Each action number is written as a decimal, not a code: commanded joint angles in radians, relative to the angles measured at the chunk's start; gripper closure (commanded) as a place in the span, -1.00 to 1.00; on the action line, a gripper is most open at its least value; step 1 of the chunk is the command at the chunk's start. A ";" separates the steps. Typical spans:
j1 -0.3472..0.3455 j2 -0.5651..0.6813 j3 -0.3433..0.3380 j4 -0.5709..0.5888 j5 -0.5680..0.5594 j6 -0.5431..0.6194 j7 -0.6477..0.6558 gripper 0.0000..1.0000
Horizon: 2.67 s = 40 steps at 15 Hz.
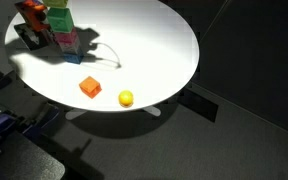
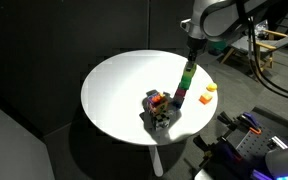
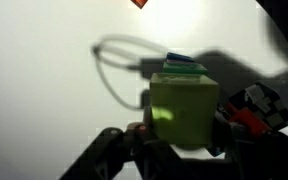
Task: Put the light green block on top of the dark green block
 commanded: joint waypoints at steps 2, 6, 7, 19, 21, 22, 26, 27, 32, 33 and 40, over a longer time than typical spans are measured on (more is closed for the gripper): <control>0.003 0.002 0.002 0.009 -0.025 -0.022 0.002 0.41; 0.004 0.011 0.004 0.011 -0.022 -0.020 0.004 0.41; 0.004 0.015 0.005 0.012 -0.025 -0.018 0.008 0.41; 0.003 0.044 0.006 0.018 -0.020 -0.017 0.046 0.41; 0.003 0.046 0.006 0.018 -0.018 -0.018 0.048 0.41; 0.003 0.046 0.006 0.018 -0.017 -0.019 0.049 0.41; 0.001 0.048 0.005 0.017 -0.014 -0.020 0.051 -0.60; 0.001 0.048 0.005 0.018 -0.012 -0.021 0.051 -0.70; 0.000 0.036 0.005 0.013 -0.006 -0.025 0.045 -1.00; 0.000 0.029 0.005 0.011 -0.003 -0.028 0.046 -1.00; -0.001 -0.034 0.000 0.001 0.024 -0.062 0.108 -1.00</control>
